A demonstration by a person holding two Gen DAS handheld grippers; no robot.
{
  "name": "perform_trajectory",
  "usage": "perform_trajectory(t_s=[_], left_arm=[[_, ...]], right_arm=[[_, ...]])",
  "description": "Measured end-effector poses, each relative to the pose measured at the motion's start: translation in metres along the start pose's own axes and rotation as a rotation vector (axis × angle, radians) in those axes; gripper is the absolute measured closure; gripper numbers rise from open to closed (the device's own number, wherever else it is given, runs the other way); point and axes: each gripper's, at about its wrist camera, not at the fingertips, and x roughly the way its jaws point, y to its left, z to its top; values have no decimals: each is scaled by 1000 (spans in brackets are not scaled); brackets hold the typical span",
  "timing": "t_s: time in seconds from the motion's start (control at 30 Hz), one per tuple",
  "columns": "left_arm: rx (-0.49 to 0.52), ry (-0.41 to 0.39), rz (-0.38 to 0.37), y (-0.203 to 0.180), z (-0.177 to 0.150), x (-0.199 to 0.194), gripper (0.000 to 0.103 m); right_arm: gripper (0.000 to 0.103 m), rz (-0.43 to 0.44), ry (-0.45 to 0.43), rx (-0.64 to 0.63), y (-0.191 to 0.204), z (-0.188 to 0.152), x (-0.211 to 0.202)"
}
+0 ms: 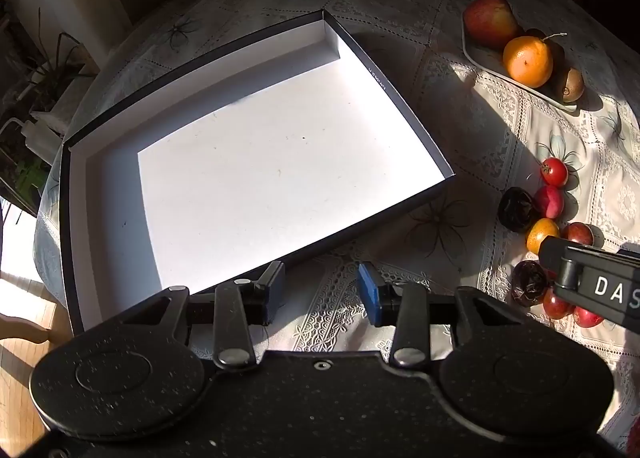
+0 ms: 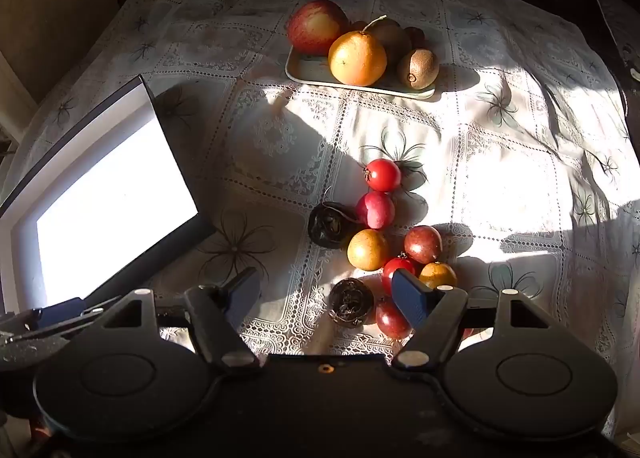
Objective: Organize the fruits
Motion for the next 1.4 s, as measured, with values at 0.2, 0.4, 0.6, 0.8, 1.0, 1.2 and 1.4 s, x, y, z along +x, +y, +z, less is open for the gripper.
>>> perform_trajectory(t_s=[0.2, 0.4, 0.6, 0.8, 1.0, 1.2, 1.4], left_arm=[[-10, -1, 2, -2, 1, -1, 54], [-11, -1, -7, -4, -2, -2, 54], [-12, 4, -14, -1, 0, -1, 54], [-13, 4, -15, 0, 1, -1, 54], [-11, 3, -19, 1, 1, -1, 54], [-13, 3, -19, 1, 0, -1, 54], [-14, 2, -18, 2, -1, -1, 54]], right_arm=[[26, 0, 2, 1, 1, 0, 1], [26, 0, 2, 1, 2, 0, 1], [26, 0, 4, -1, 3, 1, 0], [26, 1, 4, -3, 5, 0, 2], [26, -1, 9, -4, 5, -1, 5], [26, 1, 14, -9, 6, 0, 3], [26, 0, 18, -8, 6, 0, 4]])
